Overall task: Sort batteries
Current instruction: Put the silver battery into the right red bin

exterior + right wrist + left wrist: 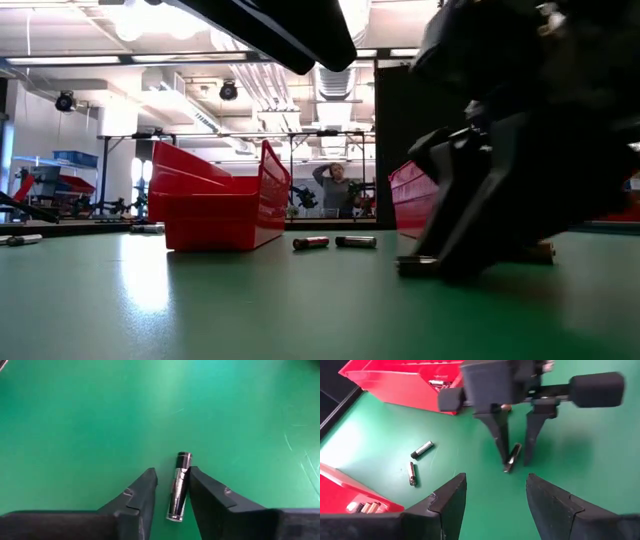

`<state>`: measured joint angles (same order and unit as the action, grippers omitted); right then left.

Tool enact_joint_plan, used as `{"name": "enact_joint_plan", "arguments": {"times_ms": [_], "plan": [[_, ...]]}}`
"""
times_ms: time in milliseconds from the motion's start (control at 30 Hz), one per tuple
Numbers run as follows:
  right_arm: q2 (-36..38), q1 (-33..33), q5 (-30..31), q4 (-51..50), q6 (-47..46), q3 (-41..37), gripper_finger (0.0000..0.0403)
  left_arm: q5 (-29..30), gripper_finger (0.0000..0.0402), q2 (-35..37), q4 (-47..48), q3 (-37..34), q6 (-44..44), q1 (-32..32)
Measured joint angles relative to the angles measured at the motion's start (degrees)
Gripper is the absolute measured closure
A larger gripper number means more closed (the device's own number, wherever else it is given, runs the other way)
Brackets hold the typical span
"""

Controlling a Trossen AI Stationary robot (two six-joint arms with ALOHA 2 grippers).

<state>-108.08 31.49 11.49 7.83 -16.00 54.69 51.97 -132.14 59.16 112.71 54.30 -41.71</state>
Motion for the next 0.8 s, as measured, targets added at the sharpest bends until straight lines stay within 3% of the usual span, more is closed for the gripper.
{"name": "enact_joint_plan", "arguments": {"times_ms": [267, 400, 533, 700, 800], "plan": [[-0.1, 5.7, 10.2, -0.1, -4.8, -0.8, 0.0334, 1.3, 0.0216, 0.0, -0.2, 0.0, -1.7, 0.9], [-0.2, 8.5, 15.9, -0.1, -8.2, -1.7, 0.0343, -4.6, 0.0216, 0.0, -4.0, 0.0, -5.5, 1.9], [-0.2, 10.9, 20.9, 1.1, -11.5, -2.9, 0.034, -12.6, 0.0216, 0.0, -14.6, -1.6, -13.1, 3.1], [-3.5, 11.9, 24.6, 10.7, -12.5, -4.5, 0.0322, -20.8, 0.0216, -0.2, -20.3, -6.7, -14.2, 5.1], [-6.8, 11.9, 25.9, 16.0, -12.6, -4.0, 0.0306, -21.5, 0.0216, 0.1, -24.8, -9.5, -13.4, 5.4]]}}
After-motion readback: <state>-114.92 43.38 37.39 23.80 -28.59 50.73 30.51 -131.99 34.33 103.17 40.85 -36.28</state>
